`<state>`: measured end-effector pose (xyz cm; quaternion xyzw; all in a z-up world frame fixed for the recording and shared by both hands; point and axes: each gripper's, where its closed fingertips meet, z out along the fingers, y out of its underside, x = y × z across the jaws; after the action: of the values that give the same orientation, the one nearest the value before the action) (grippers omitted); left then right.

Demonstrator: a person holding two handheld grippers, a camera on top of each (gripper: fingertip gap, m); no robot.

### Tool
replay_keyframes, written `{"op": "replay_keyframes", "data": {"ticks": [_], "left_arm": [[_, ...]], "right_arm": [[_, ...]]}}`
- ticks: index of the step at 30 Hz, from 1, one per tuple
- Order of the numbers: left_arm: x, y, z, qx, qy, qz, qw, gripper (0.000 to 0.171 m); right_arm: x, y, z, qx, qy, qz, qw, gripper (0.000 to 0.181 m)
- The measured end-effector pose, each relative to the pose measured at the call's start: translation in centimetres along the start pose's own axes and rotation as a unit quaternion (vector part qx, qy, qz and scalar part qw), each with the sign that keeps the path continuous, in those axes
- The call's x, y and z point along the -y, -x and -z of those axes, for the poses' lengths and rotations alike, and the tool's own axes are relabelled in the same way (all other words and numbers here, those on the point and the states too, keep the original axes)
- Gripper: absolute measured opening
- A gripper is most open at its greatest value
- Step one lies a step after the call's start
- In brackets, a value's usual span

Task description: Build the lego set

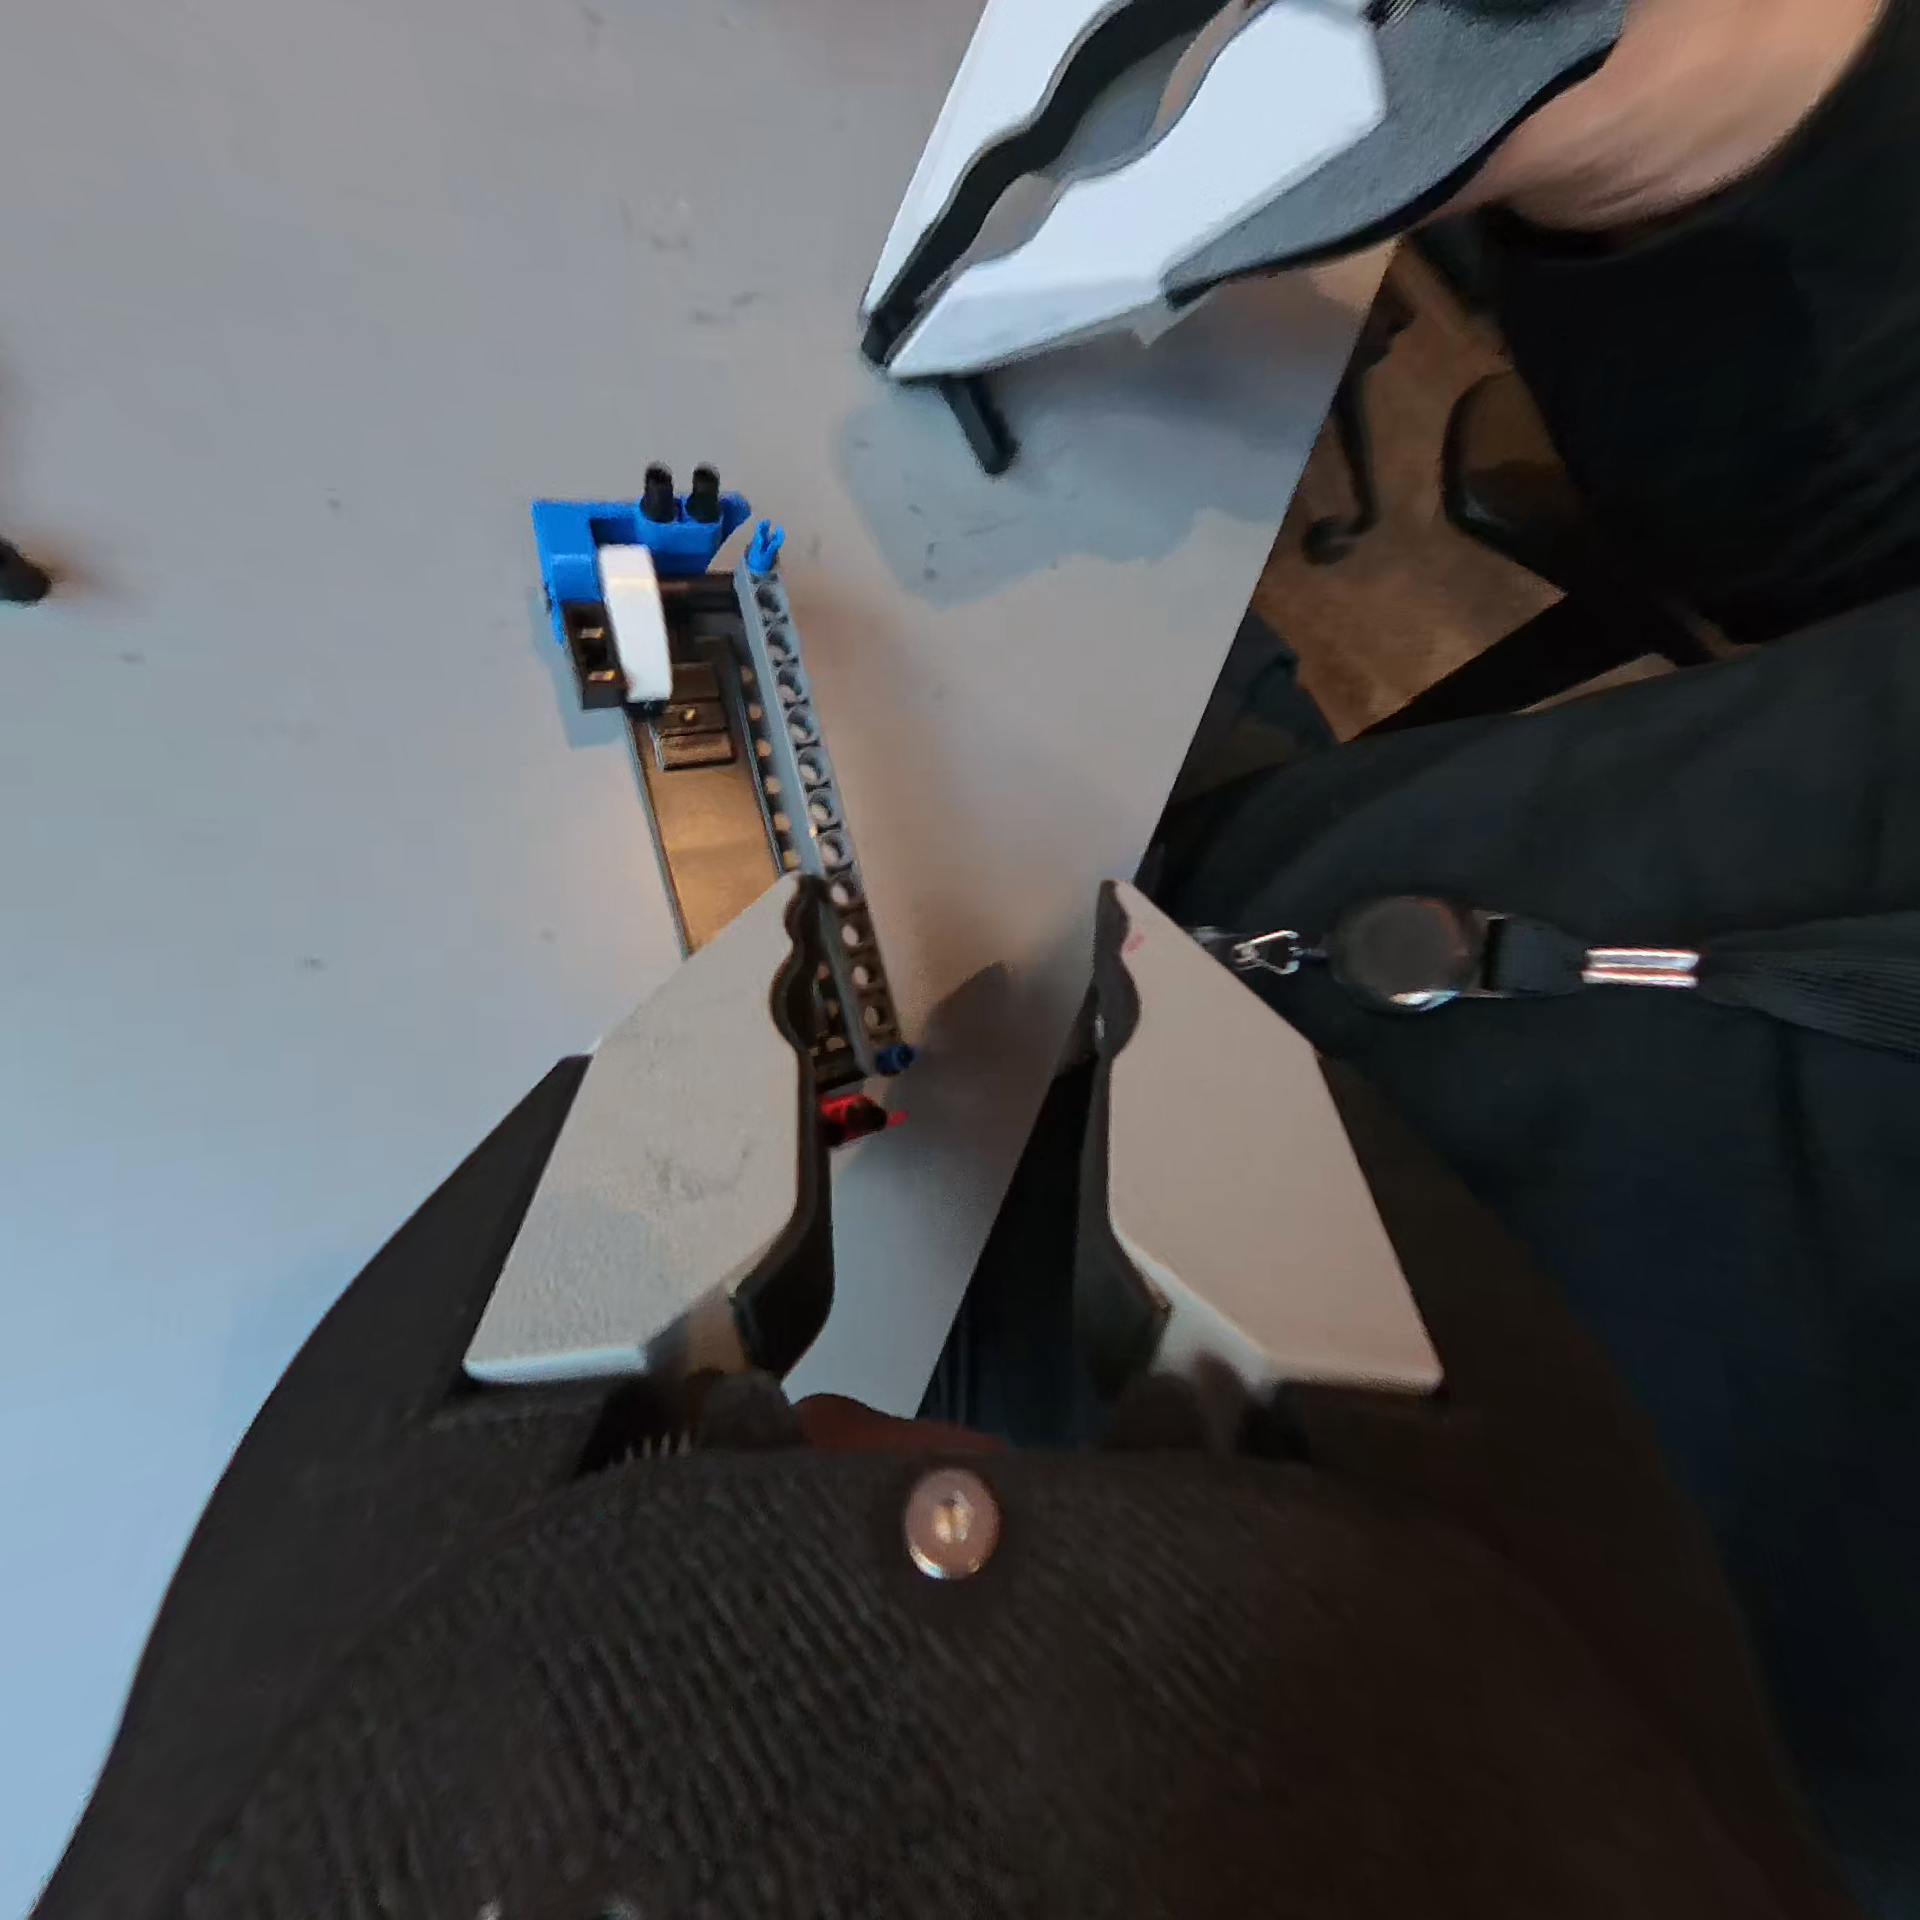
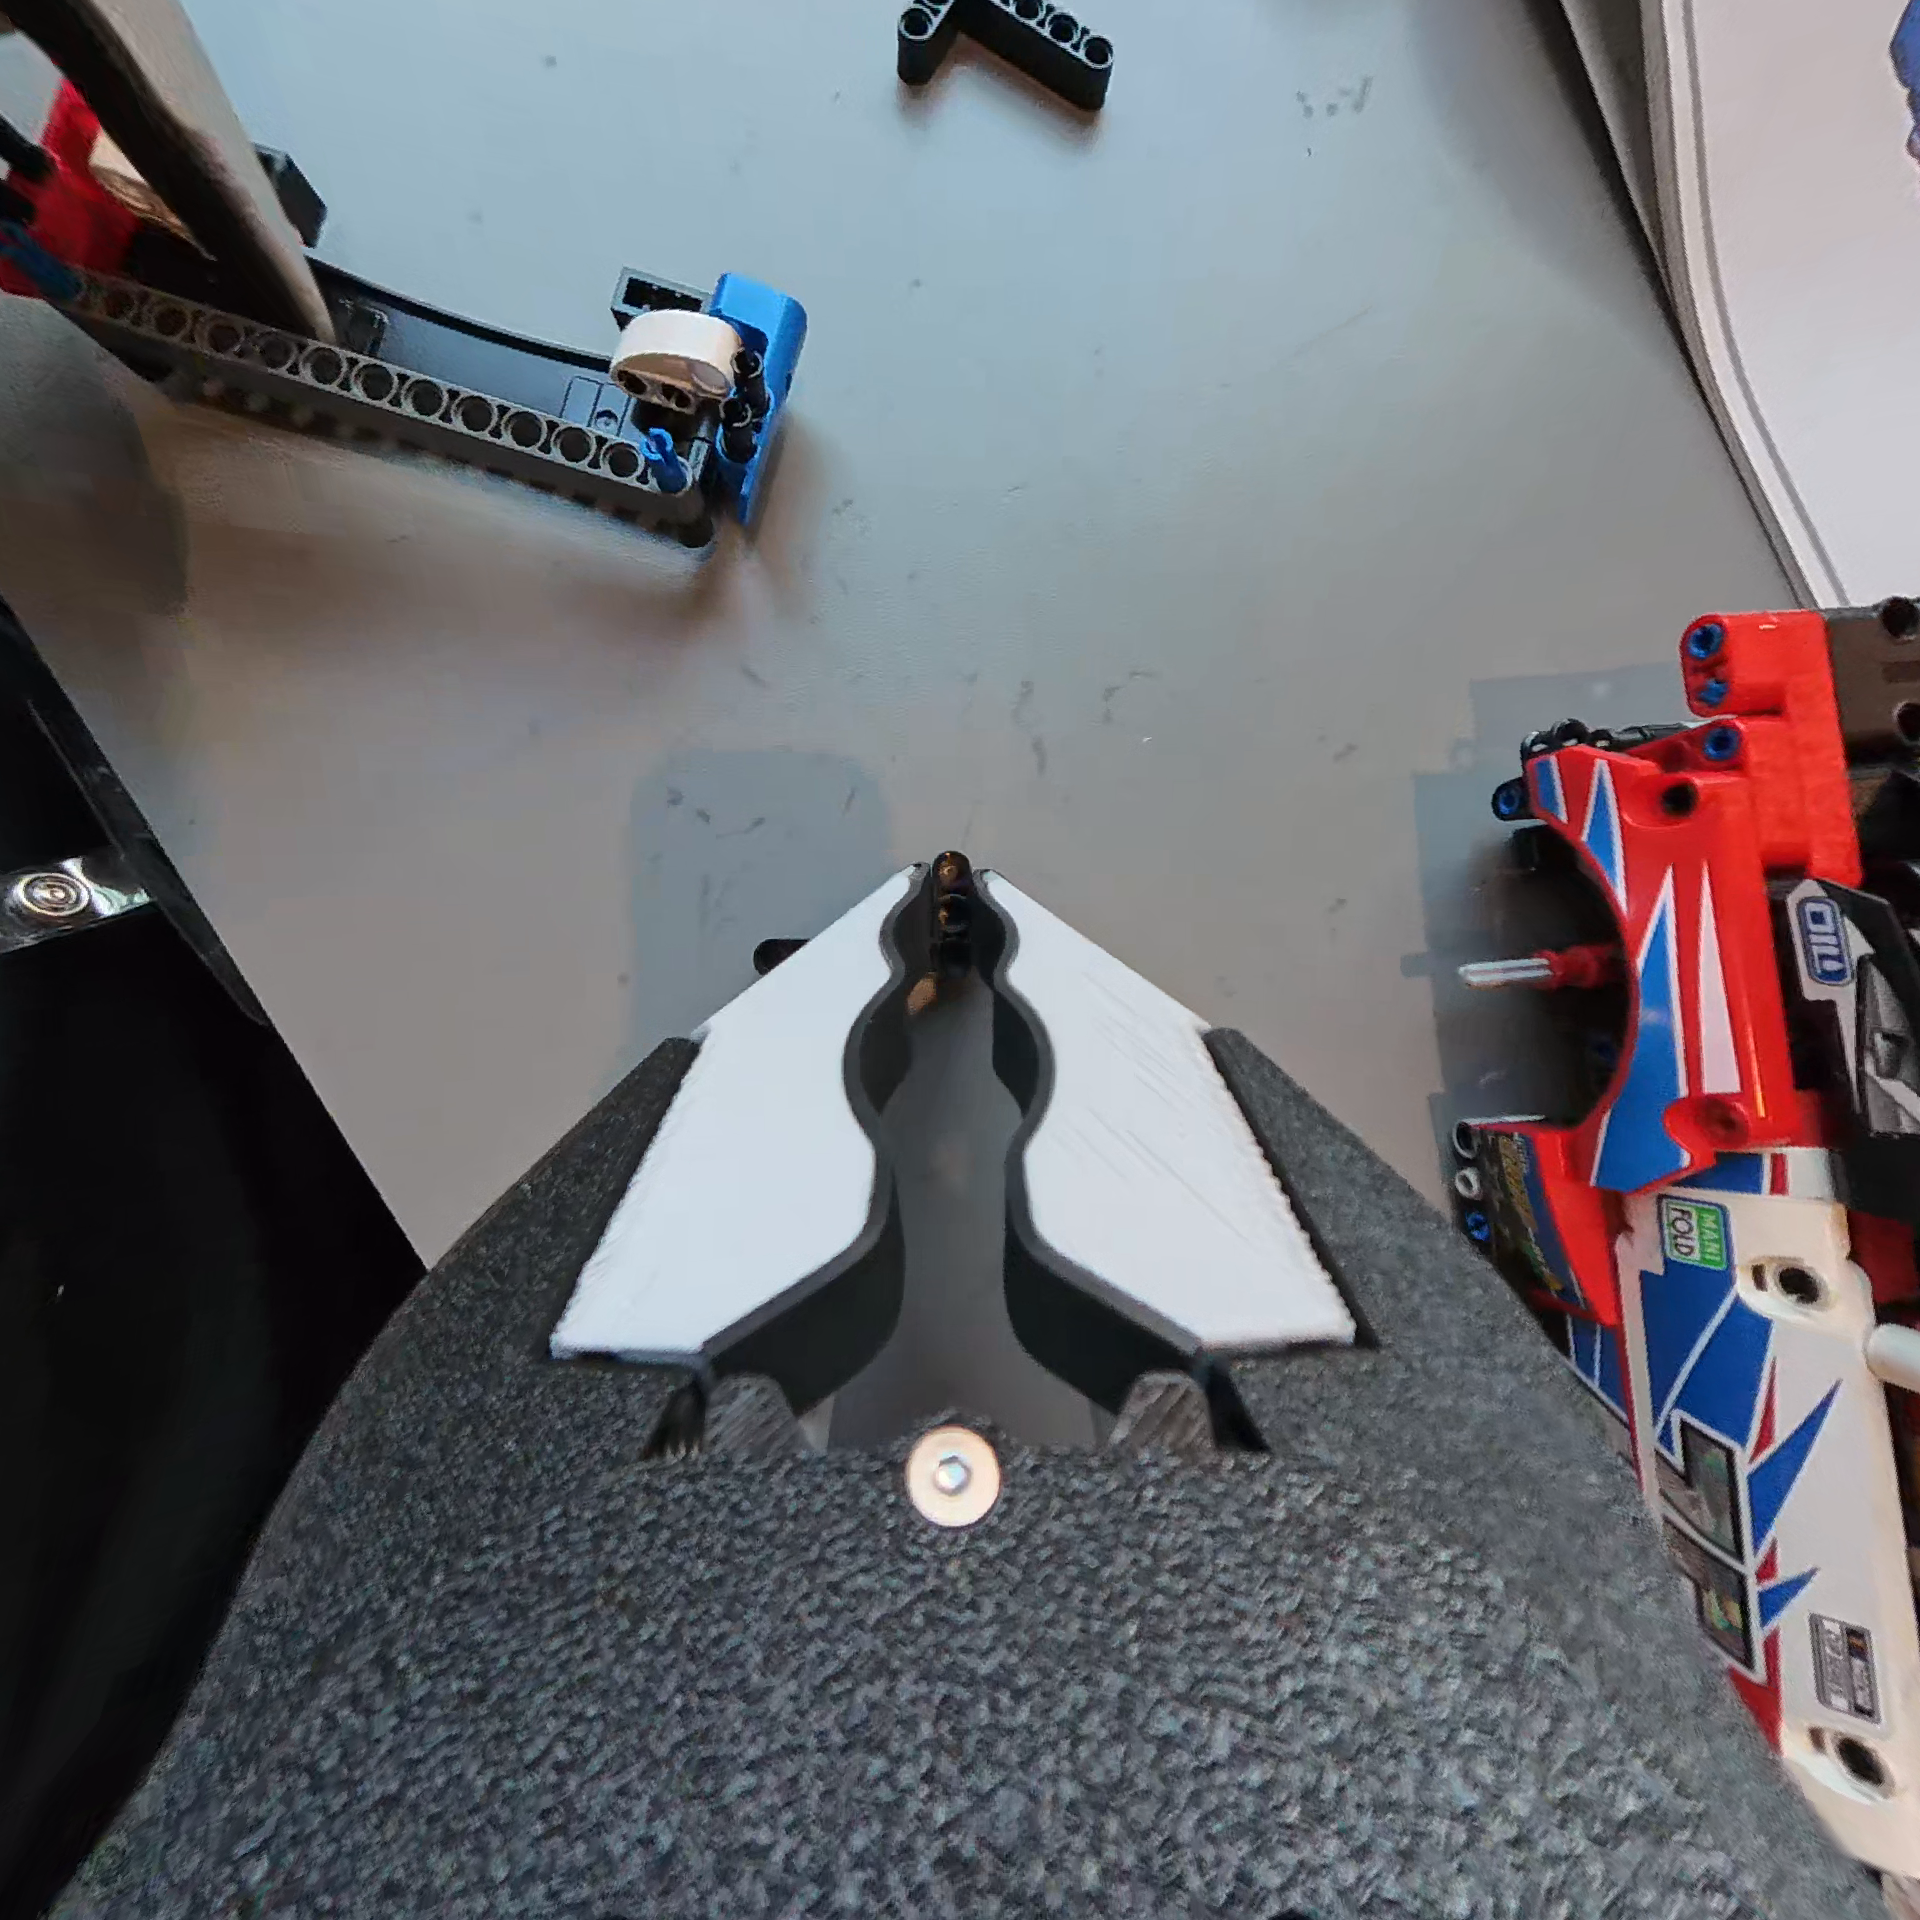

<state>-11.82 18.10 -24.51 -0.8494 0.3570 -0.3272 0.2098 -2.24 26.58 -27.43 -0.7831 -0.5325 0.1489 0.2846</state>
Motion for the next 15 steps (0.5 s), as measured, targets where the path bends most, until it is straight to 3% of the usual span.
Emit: {"op": "replay_keyframes", "data": {"ticks": [2,6,11,15], "left_arm": [[0.9,0.0,0.9,-0.023,-0.020,0.014,0.999,0.046],[0.7,2.7,2.7,0.029,-0.017,0.023,0.999,0.045],[-1.3,1.6,2.2,-0.005,0.021,0.023,1.000,0.051],[-0.6,-0.9,0.4,-0.050,0.017,0.013,0.999,0.049]], "right_arm": [[0.2,0.1,0.1,0.004,-0.011,-0.001,1.000,0.008],[0.4,0.2,0.2,0.001,-0.016,0.021,1.000,0.008],[0.7,0.2,-0.5,0.005,-0.020,0.023,1.000,0.009],[0.9,0.3,-0.1,0.002,-0.024,0.026,0.999,0.013]]}}
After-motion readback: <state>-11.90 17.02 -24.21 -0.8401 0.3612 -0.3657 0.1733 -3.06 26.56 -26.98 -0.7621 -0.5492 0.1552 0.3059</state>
